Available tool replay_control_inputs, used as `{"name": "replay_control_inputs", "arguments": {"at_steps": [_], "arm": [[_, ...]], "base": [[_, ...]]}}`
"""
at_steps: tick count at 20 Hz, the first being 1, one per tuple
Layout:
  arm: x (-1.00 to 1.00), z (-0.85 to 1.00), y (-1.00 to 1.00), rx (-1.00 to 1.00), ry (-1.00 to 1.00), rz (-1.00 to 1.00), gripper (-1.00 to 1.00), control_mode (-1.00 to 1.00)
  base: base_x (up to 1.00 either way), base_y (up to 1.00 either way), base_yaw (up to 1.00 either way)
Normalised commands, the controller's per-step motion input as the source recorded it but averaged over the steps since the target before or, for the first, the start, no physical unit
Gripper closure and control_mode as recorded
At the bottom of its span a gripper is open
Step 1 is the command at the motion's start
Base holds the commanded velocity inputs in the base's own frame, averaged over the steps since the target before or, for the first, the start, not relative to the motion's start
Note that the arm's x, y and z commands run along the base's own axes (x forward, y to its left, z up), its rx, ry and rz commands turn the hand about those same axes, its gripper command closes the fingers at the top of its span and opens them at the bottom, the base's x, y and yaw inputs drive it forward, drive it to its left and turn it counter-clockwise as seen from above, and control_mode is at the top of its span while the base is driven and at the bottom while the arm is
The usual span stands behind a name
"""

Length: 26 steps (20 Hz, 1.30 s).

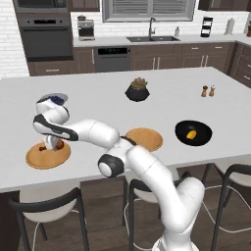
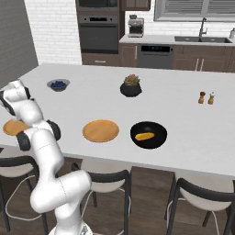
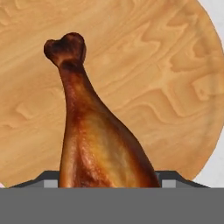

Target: Pick the chicken drumstick and corn from their plates and place them in the bowl. Then put the bowl in the fridge.

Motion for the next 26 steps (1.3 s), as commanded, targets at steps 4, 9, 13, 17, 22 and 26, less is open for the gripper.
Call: {"name": "replay_control_inputs", "arguments": {"at_steps": [4, 9, 13, 17, 22, 26], "arm": [[-0.67, 0.19, -0.78, 0.05, 0.00, 0.03, 1.00, -1.00], [-0.67, 0.02, -1.00, 0.01, -0.02, 0.00, 1.00, -1.00], [-0.55, 0.01, -1.00, 0.00, -0.15, 0.02, 1.00, -1.00], [-0.47, 0.13, -1.00, 0.00, -0.21, 0.01, 1.00, -1.00], [-0.33, 0.26, -1.00, 0.01, -0.21, 0.00, 1.00, -1.00], [-0.18, 0.31, -1.00, 0.07, -0.14, 0.00, 1.00, -1.00]], "base": [[0.00, 0.00, 0.00], [0.00, 0.00, 0.00], [0.00, 0.00, 0.00], [0.00, 0.00, 0.00], [0.00, 0.00, 0.00], [0.00, 0.00, 0.00]]}}
